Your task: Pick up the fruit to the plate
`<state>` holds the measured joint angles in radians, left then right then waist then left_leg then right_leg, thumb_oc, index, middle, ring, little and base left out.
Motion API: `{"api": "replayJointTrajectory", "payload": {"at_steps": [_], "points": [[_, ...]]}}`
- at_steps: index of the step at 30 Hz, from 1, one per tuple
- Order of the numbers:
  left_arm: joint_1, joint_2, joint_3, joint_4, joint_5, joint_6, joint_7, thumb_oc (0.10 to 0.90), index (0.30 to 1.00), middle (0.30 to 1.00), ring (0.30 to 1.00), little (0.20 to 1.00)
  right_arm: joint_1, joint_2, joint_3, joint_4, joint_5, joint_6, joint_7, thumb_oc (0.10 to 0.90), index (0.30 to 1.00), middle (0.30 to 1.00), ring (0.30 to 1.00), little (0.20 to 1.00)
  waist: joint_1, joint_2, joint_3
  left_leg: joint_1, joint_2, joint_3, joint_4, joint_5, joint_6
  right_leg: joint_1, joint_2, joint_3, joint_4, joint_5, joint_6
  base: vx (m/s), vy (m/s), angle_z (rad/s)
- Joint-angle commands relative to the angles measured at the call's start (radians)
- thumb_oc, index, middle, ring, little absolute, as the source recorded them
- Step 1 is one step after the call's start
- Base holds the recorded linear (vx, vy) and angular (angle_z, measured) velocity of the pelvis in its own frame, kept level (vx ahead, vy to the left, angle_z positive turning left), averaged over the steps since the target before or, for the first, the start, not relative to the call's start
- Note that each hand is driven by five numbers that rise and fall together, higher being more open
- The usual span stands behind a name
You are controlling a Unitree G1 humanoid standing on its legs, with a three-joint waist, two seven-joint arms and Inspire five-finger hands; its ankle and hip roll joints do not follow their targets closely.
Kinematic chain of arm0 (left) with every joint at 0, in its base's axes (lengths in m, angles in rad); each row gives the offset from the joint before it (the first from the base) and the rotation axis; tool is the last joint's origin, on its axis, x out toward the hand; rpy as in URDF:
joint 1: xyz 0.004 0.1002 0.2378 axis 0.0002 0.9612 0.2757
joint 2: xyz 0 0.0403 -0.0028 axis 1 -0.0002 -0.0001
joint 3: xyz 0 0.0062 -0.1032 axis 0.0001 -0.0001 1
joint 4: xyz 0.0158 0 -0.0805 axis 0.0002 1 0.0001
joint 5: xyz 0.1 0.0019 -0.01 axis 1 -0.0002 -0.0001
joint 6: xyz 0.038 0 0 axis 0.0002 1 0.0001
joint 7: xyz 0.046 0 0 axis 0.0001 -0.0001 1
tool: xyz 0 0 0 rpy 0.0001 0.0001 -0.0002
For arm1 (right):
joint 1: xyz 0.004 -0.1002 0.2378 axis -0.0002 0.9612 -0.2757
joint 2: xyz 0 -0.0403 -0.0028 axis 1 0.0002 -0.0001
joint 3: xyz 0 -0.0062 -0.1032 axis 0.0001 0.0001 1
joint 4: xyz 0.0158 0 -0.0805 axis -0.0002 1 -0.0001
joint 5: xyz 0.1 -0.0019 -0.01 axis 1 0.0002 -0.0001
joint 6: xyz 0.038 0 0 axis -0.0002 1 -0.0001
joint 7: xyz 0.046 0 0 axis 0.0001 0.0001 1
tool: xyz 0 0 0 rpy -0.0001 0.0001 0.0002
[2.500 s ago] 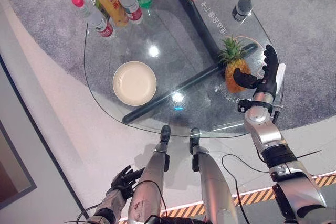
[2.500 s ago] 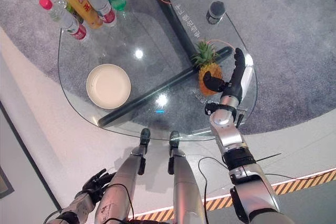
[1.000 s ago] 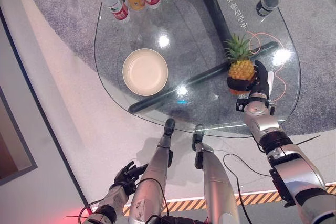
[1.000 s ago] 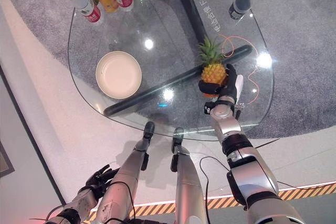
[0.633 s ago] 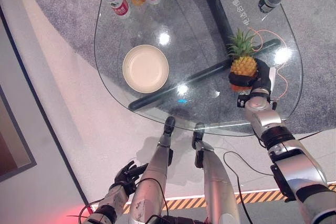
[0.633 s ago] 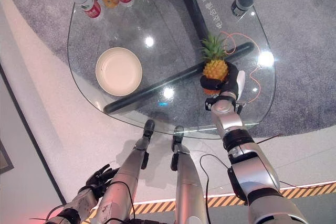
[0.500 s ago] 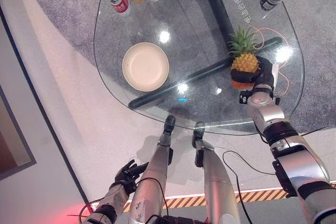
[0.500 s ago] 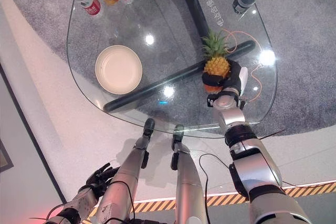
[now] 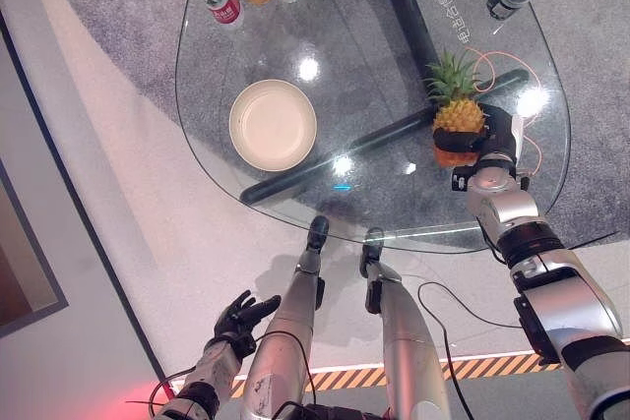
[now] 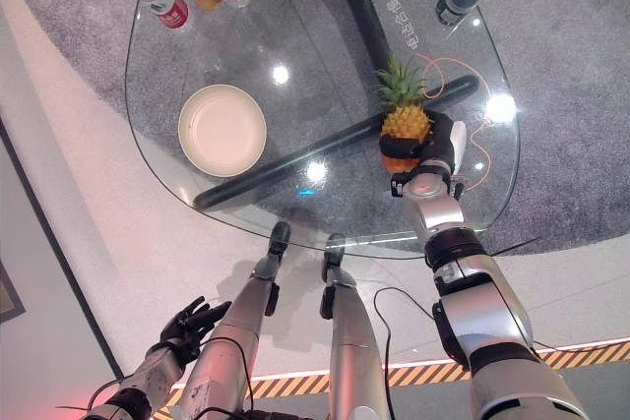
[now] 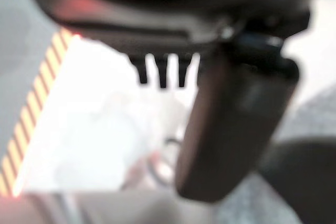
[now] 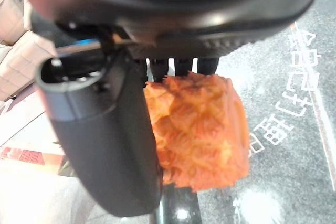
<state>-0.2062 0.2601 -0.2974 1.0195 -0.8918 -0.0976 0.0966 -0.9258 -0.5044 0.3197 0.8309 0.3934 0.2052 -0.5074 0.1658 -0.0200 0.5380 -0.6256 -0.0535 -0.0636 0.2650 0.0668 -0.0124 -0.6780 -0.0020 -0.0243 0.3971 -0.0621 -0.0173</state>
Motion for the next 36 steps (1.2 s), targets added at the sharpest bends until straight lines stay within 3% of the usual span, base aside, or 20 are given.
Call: {"api": "replayJointTrajectory", "payload": {"at_steps": [1, 15, 20, 23, 25, 28, 36], "points": [[0.066, 0.024, 0.035, -0.017, -0.068, -0.047, 0.024, 0.800, 0.900, 0.900, 0.900, 0.900, 0.079, -0.009, 0.045, -0.096, 0.011, 0.002, 0.011, 0.100, 0.300, 0.300, 0.300, 0.200, -0.007, 0.019, -0.018, 0.020, -0.069, -0.030, 0.055, -0.076, 0.050, 0.077, -0.022, -0.090, -0.088, 0.065, 0.026, 0.00, 0.000, 0.00], [0.089, 0.020, 0.158, -0.113, -0.124, -0.205, 0.053, 0.800, 0.900, 0.900, 0.900, 0.900, 0.303, 0.027, -0.050, -0.525, -0.074, -0.056, -0.083, 0.100, 0.300, 0.300, 0.300, 0.200, -0.053, -0.002, -0.018, 0.127, -0.065, -0.023, 0.043, -0.095, 0.049, 0.183, -0.020, -0.058, -0.103, 0.042, 0.029, 0.00, -0.001, 0.00], [0.104, 0.017, 0.189, -0.184, -0.149, -0.254, 0.046, 0.800, 0.900, 0.900, 0.900, 0.900, 0.361, 0.041, -0.077, -0.662, -0.128, -0.068, -0.057, 0.100, 0.300, 0.300, 0.300, 0.200, -0.062, 0.000, -0.018, 0.163, -0.065, -0.026, 0.030, -0.090, 0.049, 0.222, -0.021, -0.054, -0.116, 0.040, 0.028, 0.00, -0.005, -0.01], [0.122, 0.011, 0.214, -0.233, -0.200, -0.276, 0.013, 0.800, 0.900, 0.900, 0.900, 0.900, 0.392, 0.060, -0.080, -0.748, -0.174, -0.089, 0.011, 0.100, 0.300, 0.300, 0.300, 0.200, -0.065, 0.003, -0.018, 0.189, -0.063, -0.027, 0.025, -0.089, 0.046, 0.257, -0.023, -0.057, -0.127, 0.036, 0.027, 0.00, 0.000, 0.00], [0.128, 0.008, 0.231, -0.286, -0.264, -0.247, -0.036, 0.800, 0.900, 0.900, 0.900, 0.900, 0.400, 0.056, -0.070, -0.806, -0.214, -0.088, 0.088, 0.100, 0.300, 0.300, 0.300, 0.200, -0.064, 0.007, -0.018, 0.203, -0.064, -0.028, 0.024, -0.087, 0.044, 0.275, -0.022, -0.059, -0.131, 0.033, 0.024, 0.00, 0.000, 0.00], [0.129, 0.022, 0.220, -0.383, -0.239, -0.223, -0.075, 0.800, 0.900, 0.900, 0.900, 0.900, 0.405, 0.034, -0.054, -0.874, -0.222, -0.082, 0.167, 0.100, 0.300, 0.300, 0.300, 0.200, -0.063, 0.012, -0.018, 0.214, -0.062, -0.029, 0.025, -0.083, 0.042, 0.291, -0.021, -0.063, -0.130, 0.030, 0.023, 0.00, 0.000, 0.00], [0.161, 0.093, 0.167, -0.727, -0.207, -0.138, -0.080, 0.800, 0.900, 0.900, 0.900, 0.900, 0.423, -0.011, -0.031, -0.989, -0.241, -0.129, 0.296, 0.100, 0.300, 0.300, 0.300, 0.200, -0.048, 0.014, -0.018, 0.239, -0.063, -0.039, 0.016, -0.075, 0.043, 0.336, -0.015, -0.074, -0.153, 0.034, 0.024, 0.01, -0.032, 0.06]]}}
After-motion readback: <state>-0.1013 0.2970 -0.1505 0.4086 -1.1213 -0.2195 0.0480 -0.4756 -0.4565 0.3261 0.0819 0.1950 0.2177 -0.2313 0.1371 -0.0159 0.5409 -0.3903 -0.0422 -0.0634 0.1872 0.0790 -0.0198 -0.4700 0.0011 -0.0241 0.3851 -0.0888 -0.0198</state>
